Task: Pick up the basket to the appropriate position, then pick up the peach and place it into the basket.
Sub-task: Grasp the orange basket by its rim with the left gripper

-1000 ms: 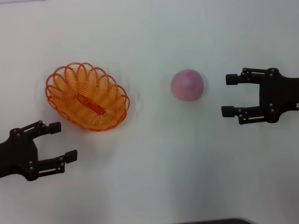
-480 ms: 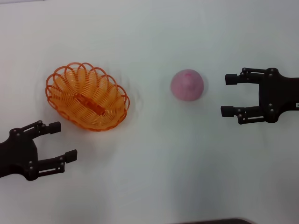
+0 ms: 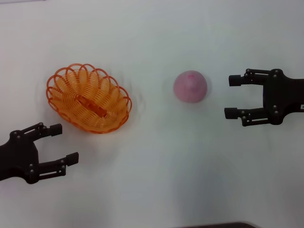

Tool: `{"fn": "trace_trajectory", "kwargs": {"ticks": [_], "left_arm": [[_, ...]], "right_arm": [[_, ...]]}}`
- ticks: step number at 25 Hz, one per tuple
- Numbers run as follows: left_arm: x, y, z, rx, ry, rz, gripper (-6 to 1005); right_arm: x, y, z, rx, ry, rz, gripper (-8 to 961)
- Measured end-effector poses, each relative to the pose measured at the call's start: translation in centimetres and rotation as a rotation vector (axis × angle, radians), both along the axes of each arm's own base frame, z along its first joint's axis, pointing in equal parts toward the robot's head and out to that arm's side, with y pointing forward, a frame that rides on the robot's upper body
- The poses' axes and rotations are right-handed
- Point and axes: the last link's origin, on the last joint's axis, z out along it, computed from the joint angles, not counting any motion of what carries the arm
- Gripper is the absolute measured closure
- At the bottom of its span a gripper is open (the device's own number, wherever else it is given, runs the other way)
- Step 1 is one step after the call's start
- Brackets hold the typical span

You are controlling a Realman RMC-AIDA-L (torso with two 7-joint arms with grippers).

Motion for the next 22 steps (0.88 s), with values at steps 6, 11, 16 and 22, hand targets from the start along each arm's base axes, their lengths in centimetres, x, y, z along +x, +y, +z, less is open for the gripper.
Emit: {"fn": "trace_trajectory", "kwargs": {"ticks": [6, 11, 16, 22], "left_arm": [[0.2, 0.6, 0.4, -0.002, -0.012, 0.031, 125], [0.7, 1.5, 1.1, 0.002, -0.015, 0.041, 126], [1.2, 2.3, 1.7, 0.032, -0.034, 0.019, 126], [1.9, 3.1, 2.0, 0.057, -0.053, -0.003, 125]], "right_arm": [[0.0, 0.0, 0.0, 0.000, 0.000, 0.000, 71], [0.0, 0.0, 0.0, 0.001, -0.001, 0.001, 71], [0.0, 0.0, 0.0, 0.003, -0.002, 0.003, 71], [0.1, 0.0, 0.0, 0.005, -0.002, 0.001, 72]]}}
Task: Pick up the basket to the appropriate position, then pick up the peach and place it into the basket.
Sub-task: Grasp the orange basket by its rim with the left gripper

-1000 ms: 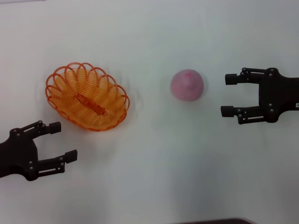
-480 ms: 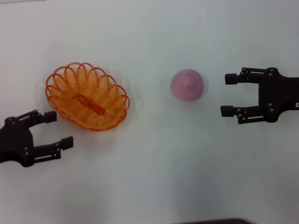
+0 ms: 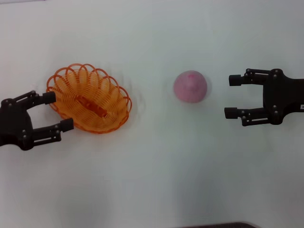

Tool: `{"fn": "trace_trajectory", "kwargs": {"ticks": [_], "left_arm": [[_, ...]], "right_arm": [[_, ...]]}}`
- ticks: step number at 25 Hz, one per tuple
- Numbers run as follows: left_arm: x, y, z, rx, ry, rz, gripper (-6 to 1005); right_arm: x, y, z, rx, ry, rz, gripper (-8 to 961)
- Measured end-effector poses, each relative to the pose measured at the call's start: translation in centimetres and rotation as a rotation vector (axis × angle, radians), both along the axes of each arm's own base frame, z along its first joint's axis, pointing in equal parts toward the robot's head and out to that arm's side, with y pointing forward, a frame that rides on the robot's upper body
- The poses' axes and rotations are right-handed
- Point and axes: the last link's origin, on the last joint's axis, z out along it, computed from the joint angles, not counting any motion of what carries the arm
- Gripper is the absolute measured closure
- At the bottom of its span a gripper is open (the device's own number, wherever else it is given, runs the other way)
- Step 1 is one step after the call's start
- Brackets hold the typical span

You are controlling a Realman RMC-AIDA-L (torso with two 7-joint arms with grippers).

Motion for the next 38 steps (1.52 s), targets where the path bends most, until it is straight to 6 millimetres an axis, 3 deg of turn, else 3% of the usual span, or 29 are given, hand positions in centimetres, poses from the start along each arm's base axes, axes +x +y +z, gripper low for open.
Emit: {"fn": "trace_trajectory", "kwargs": {"ticks": [21, 38], "left_arm": [[1.9, 2.6, -0.1, 0.199, -0.091, -0.084, 125], [1.0, 5.9, 0.8, 0.534, -0.170, 0.064, 125]], "right_arm": [[-0.3, 0.3, -0.1, 0.006, -0.001, 0.013, 72], [-0.4, 0.3, -0.3, 0.006, 0.006, 0.012, 72]]}}
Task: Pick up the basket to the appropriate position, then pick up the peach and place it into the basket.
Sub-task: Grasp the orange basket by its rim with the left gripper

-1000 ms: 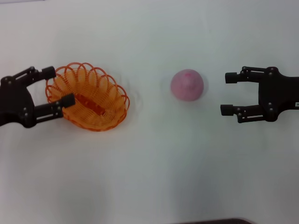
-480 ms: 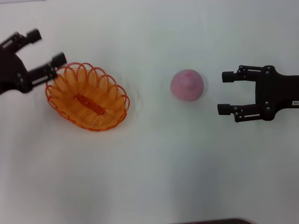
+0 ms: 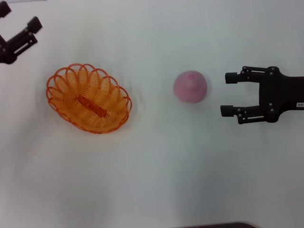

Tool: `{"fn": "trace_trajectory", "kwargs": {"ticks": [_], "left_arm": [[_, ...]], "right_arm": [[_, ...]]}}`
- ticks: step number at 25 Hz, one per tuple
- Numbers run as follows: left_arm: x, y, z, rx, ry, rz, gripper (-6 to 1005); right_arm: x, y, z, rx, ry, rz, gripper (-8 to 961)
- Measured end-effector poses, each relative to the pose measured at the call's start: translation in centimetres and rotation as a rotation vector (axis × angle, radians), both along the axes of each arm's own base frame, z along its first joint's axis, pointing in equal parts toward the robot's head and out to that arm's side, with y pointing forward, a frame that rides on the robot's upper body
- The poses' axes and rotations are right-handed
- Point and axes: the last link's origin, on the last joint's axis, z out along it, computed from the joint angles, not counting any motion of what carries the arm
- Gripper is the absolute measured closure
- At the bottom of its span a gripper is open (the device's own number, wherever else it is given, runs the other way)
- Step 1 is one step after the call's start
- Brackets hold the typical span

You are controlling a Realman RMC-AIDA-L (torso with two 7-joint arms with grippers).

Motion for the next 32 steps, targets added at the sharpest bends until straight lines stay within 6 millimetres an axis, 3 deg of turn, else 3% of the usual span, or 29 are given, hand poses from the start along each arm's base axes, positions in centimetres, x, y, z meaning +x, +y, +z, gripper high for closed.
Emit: {"fn": "trace_trajectory", "kwargs": {"ticks": [11, 19, 32], "left_arm": [[-0.7, 1.2, -0.4, 0.045, 0.001, 0.083, 125], [-0.5, 1.7, 0.7, 0.004, -0.002, 0.103, 126], [0.8, 3.8, 1.5, -0.257, 0.155, 0.260, 125]], "right_arm": [[0.0, -0.1, -0.2, -0.002, 0.004, -0.004, 72], [0.1, -0.1, -0.2, -0.001, 0.001, -0.007, 71], [0.0, 0.1, -0.2, 0.001, -0.004, -0.001, 71]]}}
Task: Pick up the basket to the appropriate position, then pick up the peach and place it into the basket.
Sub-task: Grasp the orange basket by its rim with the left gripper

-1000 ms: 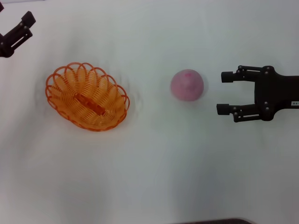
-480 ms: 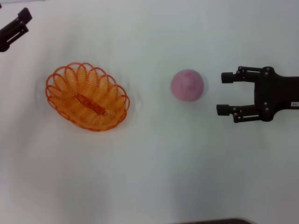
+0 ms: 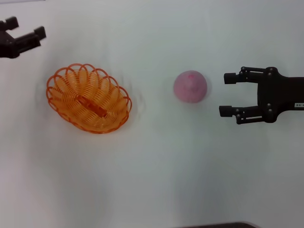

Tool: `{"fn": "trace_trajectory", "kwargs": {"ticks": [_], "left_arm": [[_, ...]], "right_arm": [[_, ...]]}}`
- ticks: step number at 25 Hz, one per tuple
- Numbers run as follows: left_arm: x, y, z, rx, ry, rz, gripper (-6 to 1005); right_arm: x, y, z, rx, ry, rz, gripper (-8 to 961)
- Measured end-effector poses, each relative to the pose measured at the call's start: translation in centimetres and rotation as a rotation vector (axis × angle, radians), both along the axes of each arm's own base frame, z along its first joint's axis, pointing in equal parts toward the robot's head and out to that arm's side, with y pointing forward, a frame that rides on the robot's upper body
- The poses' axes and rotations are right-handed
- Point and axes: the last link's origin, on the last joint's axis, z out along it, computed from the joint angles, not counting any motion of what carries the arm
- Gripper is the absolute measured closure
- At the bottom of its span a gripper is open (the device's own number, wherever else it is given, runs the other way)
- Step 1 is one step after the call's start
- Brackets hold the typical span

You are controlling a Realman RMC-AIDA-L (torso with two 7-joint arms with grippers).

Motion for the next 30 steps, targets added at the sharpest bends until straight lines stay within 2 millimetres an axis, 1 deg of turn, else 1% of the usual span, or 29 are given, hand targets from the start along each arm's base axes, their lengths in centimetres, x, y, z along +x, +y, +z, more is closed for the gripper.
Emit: {"fn": "trace_trajectory", "kwargs": {"ticks": [7, 14, 19, 24, 30], "left_arm": [[1.5, 1.5, -0.1, -0.132, 0.136, 0.072, 125], [3.3, 3.4, -1.0, -0.274, 0.318, 0.136, 126], [4.3, 4.2, -1.7, -0.353, 0.429, 0.168, 125], [4.7, 4.9, -2.3, -0.426, 0.526, 0.213, 125], [5.0, 5.5, -3.2, -0.489, 0.588, 0.235, 126]], "right_arm": [[0.0, 0.1, 0.0, 0.003, -0.003, 0.001, 71], [-0.1, 0.2, 0.0, 0.004, -0.006, 0.005, 71], [-0.1, 0.2, 0.0, 0.005, -0.007, 0.006, 71], [-0.1, 0.2, 0.0, 0.006, -0.007, 0.008, 71], [-0.3, 0.4, 0.0, 0.006, -0.007, 0.016, 71]]}}
